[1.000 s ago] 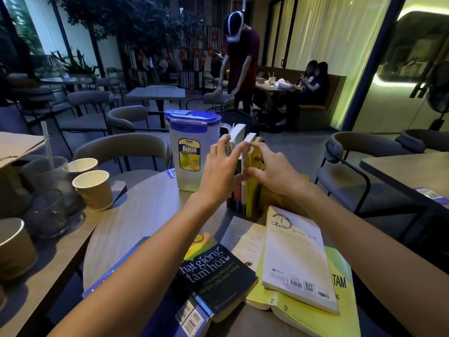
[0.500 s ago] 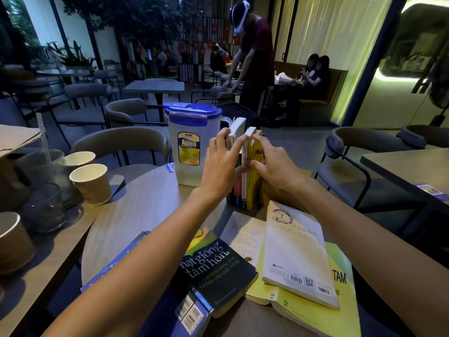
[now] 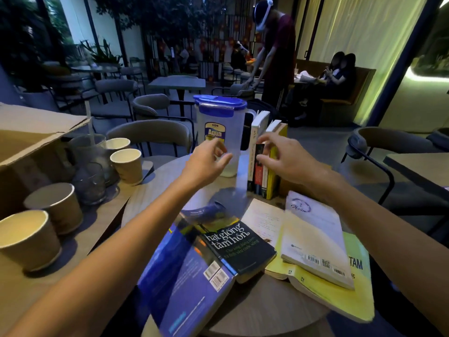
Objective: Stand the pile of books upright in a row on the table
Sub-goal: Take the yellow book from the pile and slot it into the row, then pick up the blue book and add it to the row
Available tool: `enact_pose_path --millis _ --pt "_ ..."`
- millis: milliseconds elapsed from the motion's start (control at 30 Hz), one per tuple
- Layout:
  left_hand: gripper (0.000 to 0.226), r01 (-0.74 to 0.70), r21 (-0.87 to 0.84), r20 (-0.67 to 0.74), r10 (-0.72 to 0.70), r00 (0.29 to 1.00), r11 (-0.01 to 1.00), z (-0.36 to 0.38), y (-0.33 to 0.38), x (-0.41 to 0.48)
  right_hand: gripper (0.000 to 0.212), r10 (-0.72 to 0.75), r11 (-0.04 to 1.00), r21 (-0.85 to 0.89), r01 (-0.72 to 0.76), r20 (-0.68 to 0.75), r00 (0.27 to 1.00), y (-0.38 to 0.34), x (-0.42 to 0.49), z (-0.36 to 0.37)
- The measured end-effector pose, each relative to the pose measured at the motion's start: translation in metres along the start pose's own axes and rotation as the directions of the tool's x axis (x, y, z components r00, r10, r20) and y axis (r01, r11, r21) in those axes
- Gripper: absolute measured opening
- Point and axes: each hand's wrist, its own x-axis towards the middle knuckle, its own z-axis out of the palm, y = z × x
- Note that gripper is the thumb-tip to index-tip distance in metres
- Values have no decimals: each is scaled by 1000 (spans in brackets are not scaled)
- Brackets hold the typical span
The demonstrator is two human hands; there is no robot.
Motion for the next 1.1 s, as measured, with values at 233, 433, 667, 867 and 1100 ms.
enact_pose_path --millis 233,433,667,867,1100 --pt "34 169 260 294 -244 924 951 -45 -50 -61 32 -86 996 12 89 402 912 -56 -13 70" --pt "49 289 327 379 -405 832 900 -57 -70 -90 71 11 999 27 -40 690 723 -92 -23 110" --pt "30 470 -107 451 -378 808 876 -54 -73 -102 53 -33 998 -24 66 665 746 -99 -29 122" --pt "20 490 -510 442 -274 854 707 -73 -54 -95 51 -107 985 171 2 610 785 -99 -25 101" --pt "13 161 -605 123 -109 986 780 -102 -16 -61 33 -242 920 374 122 295 924 -109 5 62"
